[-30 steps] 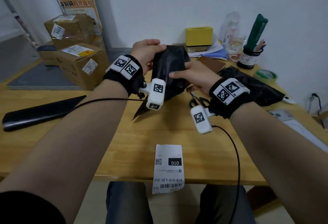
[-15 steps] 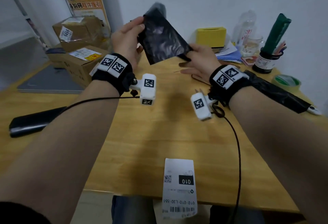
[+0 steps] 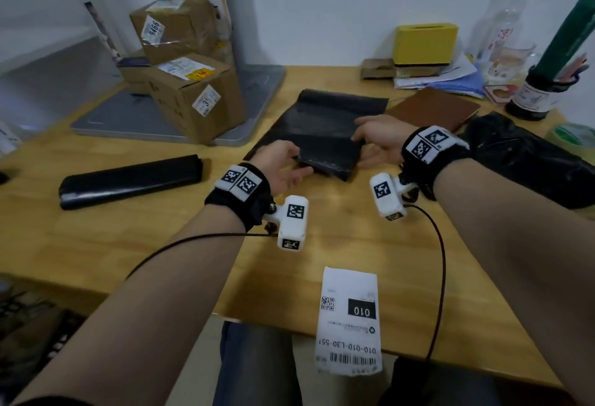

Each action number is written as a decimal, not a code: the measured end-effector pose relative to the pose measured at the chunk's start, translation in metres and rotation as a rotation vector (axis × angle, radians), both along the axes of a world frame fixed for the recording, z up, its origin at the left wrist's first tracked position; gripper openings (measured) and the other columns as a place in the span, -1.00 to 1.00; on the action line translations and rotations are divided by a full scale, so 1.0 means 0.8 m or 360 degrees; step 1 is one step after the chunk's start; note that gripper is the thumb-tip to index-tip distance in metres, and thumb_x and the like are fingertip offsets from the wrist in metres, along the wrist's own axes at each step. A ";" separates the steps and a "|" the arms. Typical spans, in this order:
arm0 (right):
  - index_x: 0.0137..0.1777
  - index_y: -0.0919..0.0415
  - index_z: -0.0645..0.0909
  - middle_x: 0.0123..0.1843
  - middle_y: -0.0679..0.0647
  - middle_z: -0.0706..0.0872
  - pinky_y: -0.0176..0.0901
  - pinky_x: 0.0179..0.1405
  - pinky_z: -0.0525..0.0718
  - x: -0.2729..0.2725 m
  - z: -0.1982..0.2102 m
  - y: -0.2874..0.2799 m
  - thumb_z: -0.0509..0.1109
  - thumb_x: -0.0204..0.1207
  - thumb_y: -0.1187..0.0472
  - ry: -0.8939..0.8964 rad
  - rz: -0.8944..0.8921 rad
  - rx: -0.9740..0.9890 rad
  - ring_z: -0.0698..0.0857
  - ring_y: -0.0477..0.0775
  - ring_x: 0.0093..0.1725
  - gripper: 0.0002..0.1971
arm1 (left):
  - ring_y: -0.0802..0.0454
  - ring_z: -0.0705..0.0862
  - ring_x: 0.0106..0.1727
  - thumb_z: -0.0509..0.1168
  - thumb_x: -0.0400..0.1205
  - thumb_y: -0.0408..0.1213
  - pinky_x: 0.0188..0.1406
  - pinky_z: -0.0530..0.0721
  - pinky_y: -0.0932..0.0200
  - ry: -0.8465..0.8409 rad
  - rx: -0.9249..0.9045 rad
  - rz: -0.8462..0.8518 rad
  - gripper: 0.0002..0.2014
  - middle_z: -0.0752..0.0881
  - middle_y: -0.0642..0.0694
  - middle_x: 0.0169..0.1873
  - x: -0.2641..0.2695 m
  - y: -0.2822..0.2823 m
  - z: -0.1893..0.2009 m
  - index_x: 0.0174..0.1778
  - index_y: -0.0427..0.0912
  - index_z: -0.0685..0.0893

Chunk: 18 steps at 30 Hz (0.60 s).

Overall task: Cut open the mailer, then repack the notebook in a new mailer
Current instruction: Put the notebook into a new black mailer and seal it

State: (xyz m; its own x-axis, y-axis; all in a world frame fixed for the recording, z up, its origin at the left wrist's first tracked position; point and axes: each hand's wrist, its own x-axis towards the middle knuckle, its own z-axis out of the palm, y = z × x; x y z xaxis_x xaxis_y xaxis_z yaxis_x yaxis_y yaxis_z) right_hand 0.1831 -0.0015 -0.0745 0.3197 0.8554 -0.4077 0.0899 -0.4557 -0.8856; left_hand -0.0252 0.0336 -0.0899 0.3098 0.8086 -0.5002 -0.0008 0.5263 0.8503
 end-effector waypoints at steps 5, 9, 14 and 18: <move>0.39 0.13 0.60 0.37 0.12 0.52 0.11 0.26 0.70 0.014 0.001 -0.021 0.41 0.66 0.21 -0.0200 -0.0078 -0.0056 0.62 0.22 0.28 -0.68 | -0.19 0.84 0.02 0.22 0.72 -0.23 -0.39 0.59 0.17 0.0163 -0.0102 -0.0376 -0.66 0.62 -0.11 0.35 0.015 -0.028 0.003 0.40 -0.24 0.56; 0.65 0.02 0.41 0.56 0.07 0.48 0.09 0.17 0.75 0.026 0.001 -0.038 0.53 0.49 0.07 -0.0203 -0.0136 -0.0053 0.61 0.29 0.40 -0.29 | -0.24 0.82 0.08 0.22 0.73 -0.23 -0.50 0.61 0.21 0.0216 -0.0178 -0.0640 -0.66 0.74 -0.16 0.27 0.028 -0.046 0.007 0.40 -0.26 0.55; 0.53 0.14 0.57 0.46 0.09 0.64 0.19 0.31 0.70 0.028 0.007 -0.075 0.47 0.64 0.06 -0.0264 -0.0059 -0.0030 0.59 0.29 0.45 -0.51 | -0.11 0.84 0.01 0.27 0.70 -0.19 -0.39 0.62 0.18 0.0330 -0.0085 -0.0721 -0.68 0.85 -0.12 0.04 0.039 -0.063 0.014 0.34 -0.24 0.56; 0.53 0.15 0.58 0.38 0.04 0.74 0.03 0.06 0.77 0.020 0.002 -0.094 0.41 0.68 0.05 -0.0133 0.0053 -0.0019 0.65 0.27 0.39 -0.55 | -0.07 0.73 0.18 0.28 0.70 -0.22 -0.08 0.60 0.11 0.0170 0.0202 -0.0400 -0.70 0.84 -0.01 0.08 0.049 -0.056 0.018 0.33 -0.13 0.67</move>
State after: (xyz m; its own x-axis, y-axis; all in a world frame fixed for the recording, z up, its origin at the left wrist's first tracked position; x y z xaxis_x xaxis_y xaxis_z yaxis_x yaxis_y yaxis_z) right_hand 0.1994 -0.0763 -0.0728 0.3248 0.8612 -0.3909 0.1786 -0.4617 -0.8688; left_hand 0.0136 -0.0111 -0.0756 0.4591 0.7714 -0.4406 0.2093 0.3881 0.8975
